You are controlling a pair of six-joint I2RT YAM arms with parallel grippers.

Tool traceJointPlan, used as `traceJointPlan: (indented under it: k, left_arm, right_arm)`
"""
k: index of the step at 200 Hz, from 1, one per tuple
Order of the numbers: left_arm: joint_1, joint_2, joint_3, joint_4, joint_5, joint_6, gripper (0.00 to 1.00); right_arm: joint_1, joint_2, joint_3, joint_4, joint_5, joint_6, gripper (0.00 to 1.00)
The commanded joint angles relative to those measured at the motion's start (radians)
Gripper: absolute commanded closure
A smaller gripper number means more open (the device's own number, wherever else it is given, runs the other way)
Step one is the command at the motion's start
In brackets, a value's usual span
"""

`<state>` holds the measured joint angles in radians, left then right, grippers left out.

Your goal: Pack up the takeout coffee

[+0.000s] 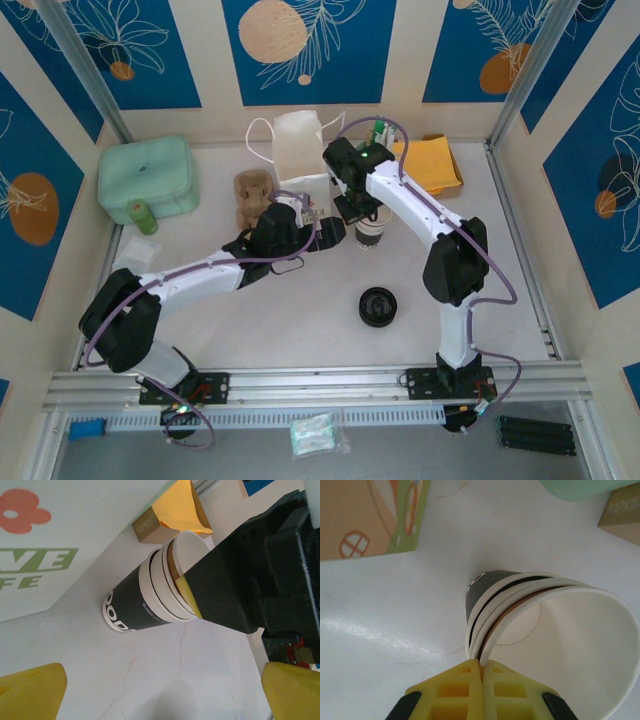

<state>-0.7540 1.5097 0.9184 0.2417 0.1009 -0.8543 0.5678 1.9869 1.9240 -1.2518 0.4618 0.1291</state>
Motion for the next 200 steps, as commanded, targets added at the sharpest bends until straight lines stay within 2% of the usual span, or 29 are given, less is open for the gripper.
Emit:
traceJointPlan:
  k: [1,36,49,66,82,97,118,129,146,173,200]
  left_arm:
    - [0.01,0.01,0.031,-0.012,0.019,0.02,0.01]
    - [0.01,0.015,0.028,-0.01,0.022,0.017,0.01]
    - [0.01,0.018,0.028,-0.008,0.025,0.016,0.01]
    - [0.009,0.024,0.032,-0.009,0.029,0.014,0.01]
    - [0.01,0.029,0.033,-0.005,0.033,0.009,0.01]
    - [0.01,0.033,0.038,-0.01,0.037,0.009,0.01]
    - [0.009,0.037,0.04,-0.013,0.042,0.009,0.01]
    - [0.01,0.038,0.043,-0.02,0.043,0.011,0.0]
    - [0.009,0.041,0.045,-0.024,0.046,0.011,0.01]
    - [0.009,0.047,0.049,-0.029,0.049,0.009,0.01]
    - [0.009,0.05,0.055,-0.033,0.052,0.008,0.0]
  right_arm:
    - [-0.007,-0.009,0.025,-0.051,0.03,-0.014,1.0]
    - [-0.002,-0.095,-0.019,0.023,0.033,0.015,1.0]
    - [-0.009,-0.078,0.006,-0.002,0.019,0.007,1.0]
    - [0.014,-0.063,0.013,-0.026,0.126,0.004,1.0]
    - [0.009,-0.089,-0.022,0.02,0.07,0.0,1.0]
    - [0.01,-0.083,-0.006,-0.011,0.109,0.025,1.0]
    - [-0.019,-0.128,-0.048,0.044,0.008,0.032,1.0]
    - [-0.033,-0.113,-0.026,0.005,0.001,0.043,1.0]
    - [-0.047,-0.153,-0.072,0.055,-0.046,0.052,1.0]
    - [-0.066,-0.158,-0.085,0.046,-0.053,0.054,1.0]
    - [-0.088,-0.189,-0.095,0.062,-0.118,0.079,1.0]
